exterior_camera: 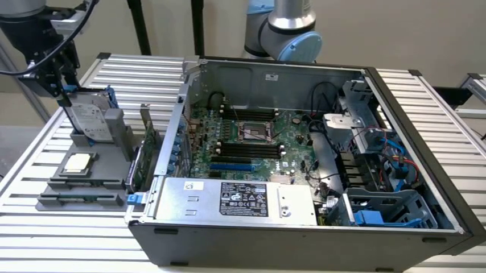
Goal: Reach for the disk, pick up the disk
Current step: 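Pick up the disk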
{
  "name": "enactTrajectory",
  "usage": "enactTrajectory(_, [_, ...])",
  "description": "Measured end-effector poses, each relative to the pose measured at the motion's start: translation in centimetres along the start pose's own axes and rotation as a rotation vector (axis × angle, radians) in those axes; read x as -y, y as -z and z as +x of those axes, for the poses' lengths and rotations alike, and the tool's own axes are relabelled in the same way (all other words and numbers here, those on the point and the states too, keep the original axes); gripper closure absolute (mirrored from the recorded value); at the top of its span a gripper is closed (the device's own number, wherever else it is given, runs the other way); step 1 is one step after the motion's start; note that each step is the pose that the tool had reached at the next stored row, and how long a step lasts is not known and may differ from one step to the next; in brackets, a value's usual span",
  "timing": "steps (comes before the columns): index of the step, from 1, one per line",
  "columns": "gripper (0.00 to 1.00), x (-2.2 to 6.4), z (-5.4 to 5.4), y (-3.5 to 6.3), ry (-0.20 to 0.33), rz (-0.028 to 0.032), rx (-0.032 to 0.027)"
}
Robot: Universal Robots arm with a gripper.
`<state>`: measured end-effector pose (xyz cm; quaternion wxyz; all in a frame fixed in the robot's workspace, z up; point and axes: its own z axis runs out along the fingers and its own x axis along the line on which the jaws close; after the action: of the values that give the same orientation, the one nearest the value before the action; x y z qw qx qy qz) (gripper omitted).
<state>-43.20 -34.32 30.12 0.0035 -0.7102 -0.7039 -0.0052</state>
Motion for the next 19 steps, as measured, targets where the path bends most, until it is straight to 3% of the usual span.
enactTrajectory(2, [0.46, 0.00, 0.00, -0.23, 0.000, 0.0014, -0.0001])
enactTrajectory(5, [0.46, 0.00, -0.01, -0.50, 0.000, 0.0079, -0.0056])
enactTrajectory(10, [0.46, -0.02, 0.00, -0.61, 0.000, 0.0142, -0.0247])
enactTrajectory(12, [0.46, -0.05, 0.00, -0.63, 0.000, 0.0148, -0.0292])
enactTrajectory(19, [0.46, -0.25, -0.01, -0.74, 0.000, 0.0149, -0.0299])
